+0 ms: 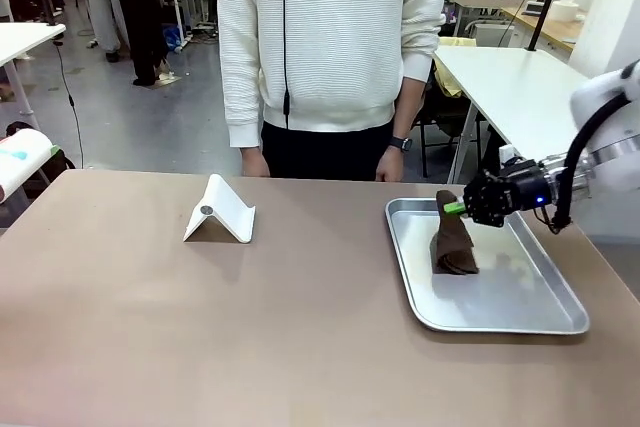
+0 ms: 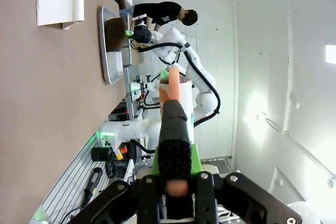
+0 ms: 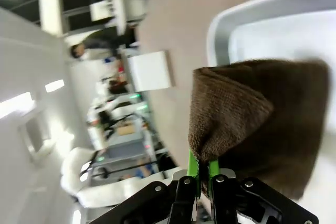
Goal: Clean the surface of the table.
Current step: Clean the area not pointed to by the person.
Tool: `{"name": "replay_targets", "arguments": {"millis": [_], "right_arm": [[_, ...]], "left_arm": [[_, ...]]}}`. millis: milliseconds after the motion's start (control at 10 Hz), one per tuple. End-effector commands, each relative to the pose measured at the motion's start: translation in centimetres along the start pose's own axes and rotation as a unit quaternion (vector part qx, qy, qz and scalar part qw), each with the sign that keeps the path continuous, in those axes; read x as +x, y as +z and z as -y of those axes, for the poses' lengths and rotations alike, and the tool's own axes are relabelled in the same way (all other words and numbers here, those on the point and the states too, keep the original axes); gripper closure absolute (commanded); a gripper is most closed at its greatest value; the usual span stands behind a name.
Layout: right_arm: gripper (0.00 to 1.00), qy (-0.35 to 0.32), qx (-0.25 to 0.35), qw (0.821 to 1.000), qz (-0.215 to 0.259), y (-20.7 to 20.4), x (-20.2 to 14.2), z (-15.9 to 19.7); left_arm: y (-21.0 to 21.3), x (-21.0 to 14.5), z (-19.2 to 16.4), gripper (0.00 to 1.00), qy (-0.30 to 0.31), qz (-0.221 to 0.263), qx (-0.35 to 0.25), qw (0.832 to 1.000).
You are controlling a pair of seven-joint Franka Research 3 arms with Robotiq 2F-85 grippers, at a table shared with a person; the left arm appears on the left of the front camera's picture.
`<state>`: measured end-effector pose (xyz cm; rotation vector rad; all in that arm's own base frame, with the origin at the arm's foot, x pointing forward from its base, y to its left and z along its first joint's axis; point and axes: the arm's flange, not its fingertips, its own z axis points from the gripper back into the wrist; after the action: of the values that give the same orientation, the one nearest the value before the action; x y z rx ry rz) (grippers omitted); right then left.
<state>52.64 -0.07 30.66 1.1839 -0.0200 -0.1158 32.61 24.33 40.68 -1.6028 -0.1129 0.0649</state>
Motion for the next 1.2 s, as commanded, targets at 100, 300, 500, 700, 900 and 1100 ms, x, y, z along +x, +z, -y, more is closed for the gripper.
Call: {"name": "replay_targets", "arguments": {"millis": [100,300,500,700,900,1100], "right_arm": [[0.93,0.009,0.135,0.990,-0.038,2.5,-2.8,-1.3],[0.93,0.030,0.173,0.982,-0.065,4.7,-6.1,-3.7],[0.93,-0.008,0.200,0.977,-0.070,8.6,-10.5,-6.2],[0.93,0.004,0.193,0.981,-0.011,12.5,-13.6,-7.0],[0.93,0.027,0.209,0.977,0.038,15.9,-15.2,-6.2],[0.93,0.034,0.210,0.976,0.041,16.1,-15.2,-5.4]], "left_arm": [[0.3,-0.1,0.6,0.78,-0.001,0.005,-0.011,1.000],[0.3,-0.1,0.6,0.78,-0.001,0.005,-0.011,1.000],[0.3,-0.1,0.6,0.78,-0.001,0.005,-0.011,1.000],[0.3,-0.1,0.6,0.78,-0.001,0.005,-0.011,1.000],[0.3,-0.1,0.6,0.78,-0.001,0.005,-0.011,1.000],[0.3,-0.1,0.6,0.78,-0.001,0.005,-0.011,1.000]]}}
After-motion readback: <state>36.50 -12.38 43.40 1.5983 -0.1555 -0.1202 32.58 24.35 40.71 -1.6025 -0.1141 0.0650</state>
